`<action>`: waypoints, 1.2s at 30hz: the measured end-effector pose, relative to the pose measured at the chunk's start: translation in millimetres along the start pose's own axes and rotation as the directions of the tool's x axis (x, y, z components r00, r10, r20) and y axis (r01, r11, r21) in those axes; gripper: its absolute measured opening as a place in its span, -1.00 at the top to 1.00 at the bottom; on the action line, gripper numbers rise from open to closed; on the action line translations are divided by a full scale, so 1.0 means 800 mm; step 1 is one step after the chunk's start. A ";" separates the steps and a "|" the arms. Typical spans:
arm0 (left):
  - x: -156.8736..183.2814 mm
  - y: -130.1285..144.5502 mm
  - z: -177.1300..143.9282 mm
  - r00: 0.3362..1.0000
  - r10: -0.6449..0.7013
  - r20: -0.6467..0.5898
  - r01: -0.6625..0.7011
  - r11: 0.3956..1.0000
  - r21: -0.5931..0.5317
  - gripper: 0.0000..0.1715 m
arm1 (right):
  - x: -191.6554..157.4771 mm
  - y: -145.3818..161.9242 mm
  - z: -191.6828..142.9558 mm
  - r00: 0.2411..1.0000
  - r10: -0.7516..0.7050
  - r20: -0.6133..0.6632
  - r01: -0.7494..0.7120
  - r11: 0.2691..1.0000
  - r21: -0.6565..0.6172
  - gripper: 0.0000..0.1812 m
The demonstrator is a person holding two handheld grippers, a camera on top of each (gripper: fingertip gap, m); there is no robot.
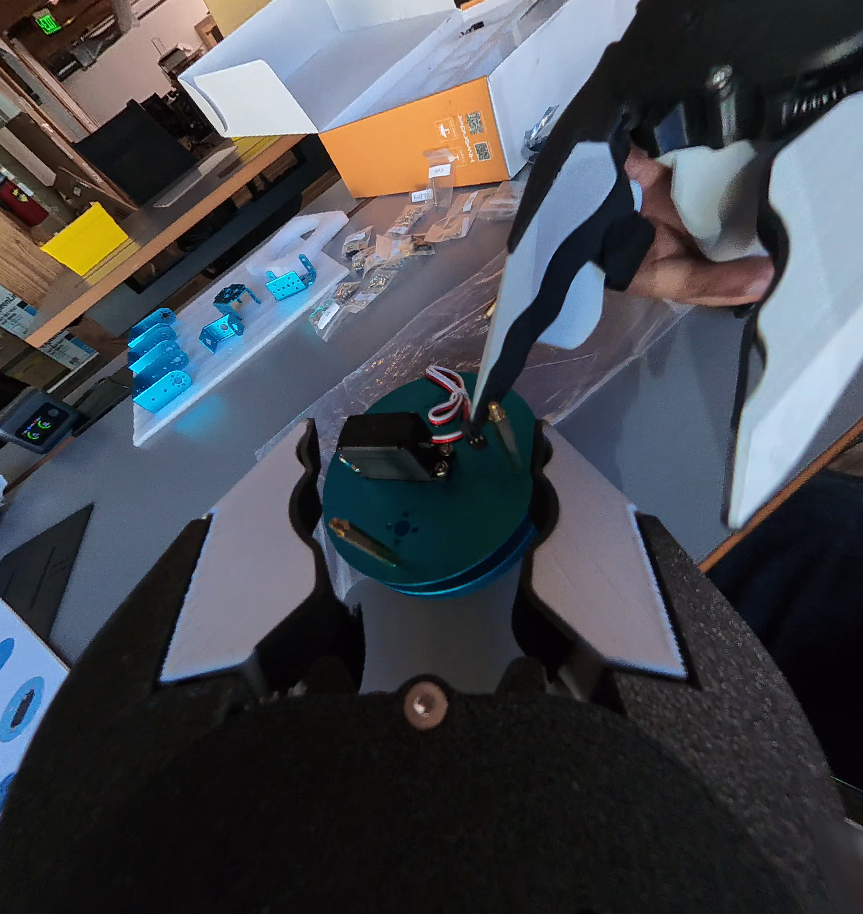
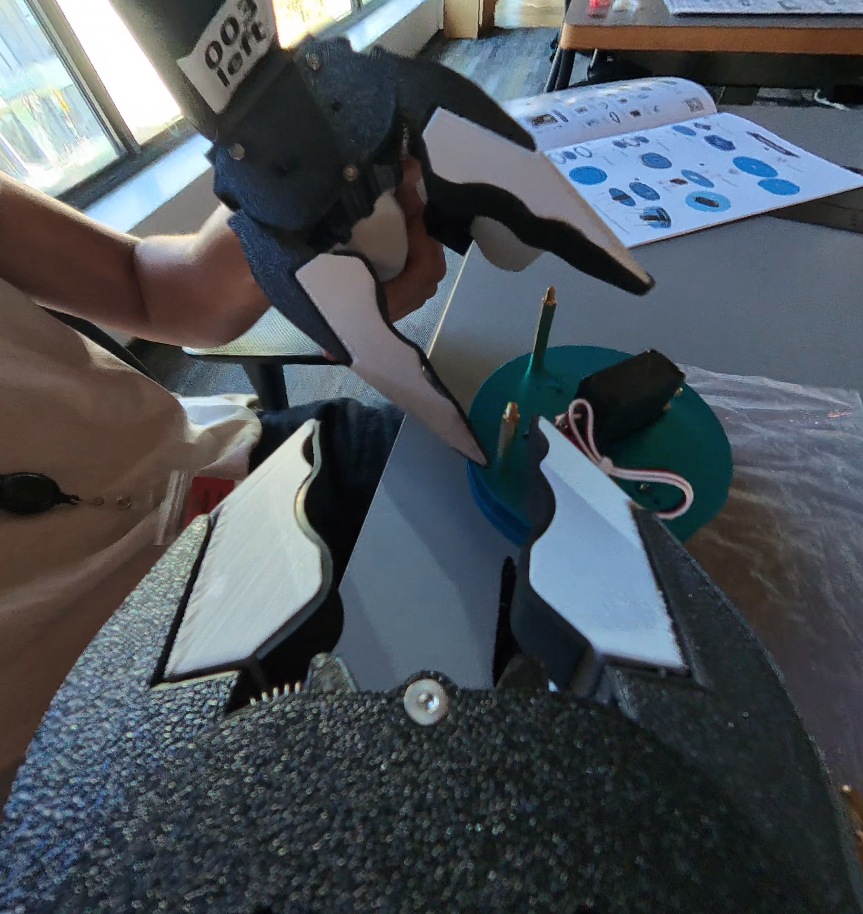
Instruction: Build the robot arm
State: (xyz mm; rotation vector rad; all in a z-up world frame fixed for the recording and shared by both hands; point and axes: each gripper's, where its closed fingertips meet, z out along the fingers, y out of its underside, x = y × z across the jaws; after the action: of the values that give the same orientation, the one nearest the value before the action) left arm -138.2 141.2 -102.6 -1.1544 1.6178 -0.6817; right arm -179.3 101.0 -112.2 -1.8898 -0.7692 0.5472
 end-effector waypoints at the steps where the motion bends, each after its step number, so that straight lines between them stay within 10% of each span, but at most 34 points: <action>1: -0.002 0.000 0.005 1.000 0.008 0.007 -0.008 1.000 -0.006 0.00 | 0.001 0.003 0.009 1.000 -0.011 -0.009 0.011 0.999 -0.033 0.14; 9: -0.015 0.014 0.017 0.994 -0.083 -0.065 0.085 0.996 0.018 -0.33 | 0.019 0.004 0.009 0.997 0.014 -0.077 -0.015 1.000 -0.010 0.67; 16: -0.015 0.019 0.014 0.987 -0.111 -0.115 0.116 0.993 0.036 -0.45 | 0.005 0.005 0.005 0.998 -0.005 -0.069 0.003 1.000 -0.021 0.59; 21: -0.006 0.017 -0.006 0.985 -0.043 -0.167 0.052 0.997 0.052 0.00 | 0.020 0.002 -0.019 0.986 -0.059 -0.155 0.052 0.998 -0.045 0.67; 36: -0.054 0.049 -0.019 0.820 -0.346 -0.456 0.400 0.916 0.023 0.53 | 0.028 0.001 0.030 0.988 0.047 -0.149 -0.056 0.997 -0.053 0.95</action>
State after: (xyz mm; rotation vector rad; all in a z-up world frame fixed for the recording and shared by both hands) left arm -164.3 194.6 -113.8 -1.3082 1.7013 -1.3663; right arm -179.2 131.5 -123.7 -1.9831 -0.6466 0.4155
